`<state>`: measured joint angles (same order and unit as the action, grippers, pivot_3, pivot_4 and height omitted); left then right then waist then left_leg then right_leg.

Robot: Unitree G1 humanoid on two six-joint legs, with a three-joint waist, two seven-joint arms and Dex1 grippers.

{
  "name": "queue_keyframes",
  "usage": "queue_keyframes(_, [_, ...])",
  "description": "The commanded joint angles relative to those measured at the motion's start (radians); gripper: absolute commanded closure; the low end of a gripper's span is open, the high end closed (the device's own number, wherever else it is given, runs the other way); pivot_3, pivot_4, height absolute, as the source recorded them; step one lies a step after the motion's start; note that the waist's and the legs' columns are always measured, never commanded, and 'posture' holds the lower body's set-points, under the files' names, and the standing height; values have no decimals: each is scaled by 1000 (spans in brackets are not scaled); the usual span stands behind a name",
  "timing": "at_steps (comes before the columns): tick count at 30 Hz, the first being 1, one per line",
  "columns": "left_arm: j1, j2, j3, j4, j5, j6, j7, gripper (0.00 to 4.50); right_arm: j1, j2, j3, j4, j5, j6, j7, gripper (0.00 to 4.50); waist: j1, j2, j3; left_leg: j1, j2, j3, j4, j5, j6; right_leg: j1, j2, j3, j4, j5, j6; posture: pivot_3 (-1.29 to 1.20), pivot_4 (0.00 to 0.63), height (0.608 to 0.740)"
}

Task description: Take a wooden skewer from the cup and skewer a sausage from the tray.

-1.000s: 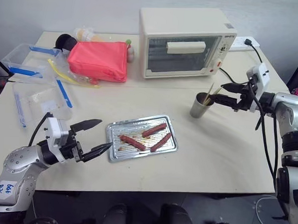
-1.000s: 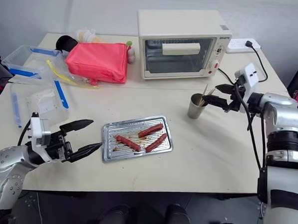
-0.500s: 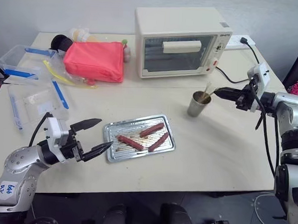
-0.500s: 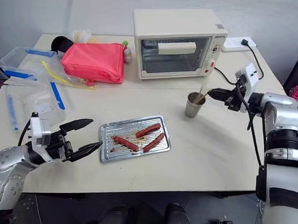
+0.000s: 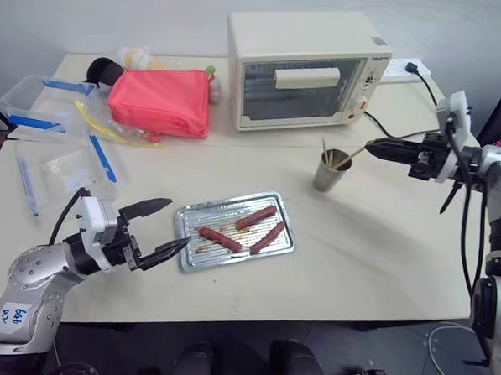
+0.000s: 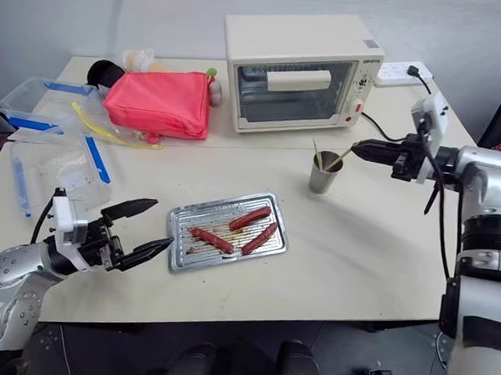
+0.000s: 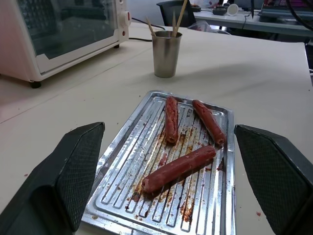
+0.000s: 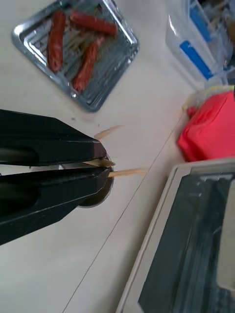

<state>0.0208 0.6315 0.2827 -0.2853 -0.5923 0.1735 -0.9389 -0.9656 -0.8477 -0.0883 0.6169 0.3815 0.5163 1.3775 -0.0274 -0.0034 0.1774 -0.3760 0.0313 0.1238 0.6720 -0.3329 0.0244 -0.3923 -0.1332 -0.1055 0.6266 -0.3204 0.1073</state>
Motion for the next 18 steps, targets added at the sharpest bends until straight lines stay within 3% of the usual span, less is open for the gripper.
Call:
queue_keyframes(1, [-13,1,-10,-1,3,-19,-20,0,-51,-90,-12,-52,30,67,101,4466,1,0,0,0,0,0,0,0,0,0,0,0,0,0,0,0,150,740])
queue_keyframes(7, [-75,-24,-60,-18,-37,18,-26,0,-143,-141,-51,-94,110,198,166,4466,0,2,1,0,0,0,-1,0,0,-1,0,0,0,0,0,0,150,740])
queue_keyframes(13, [-178,-97,-133,-4,-20,12,-5,0,-99,-29,-91,-231,194,215,82,4466,0,2,1,0,0,0,0,0,-1,0,0,0,0,0,0,0,150,740])
queue_keyframes(18, [-285,-177,-172,46,-5,-16,25,0,-12,84,-144,-409,377,430,-17,4466,8,2,1,-1,0,0,1,0,-1,-1,2,-1,1,0,0,0,150,740])
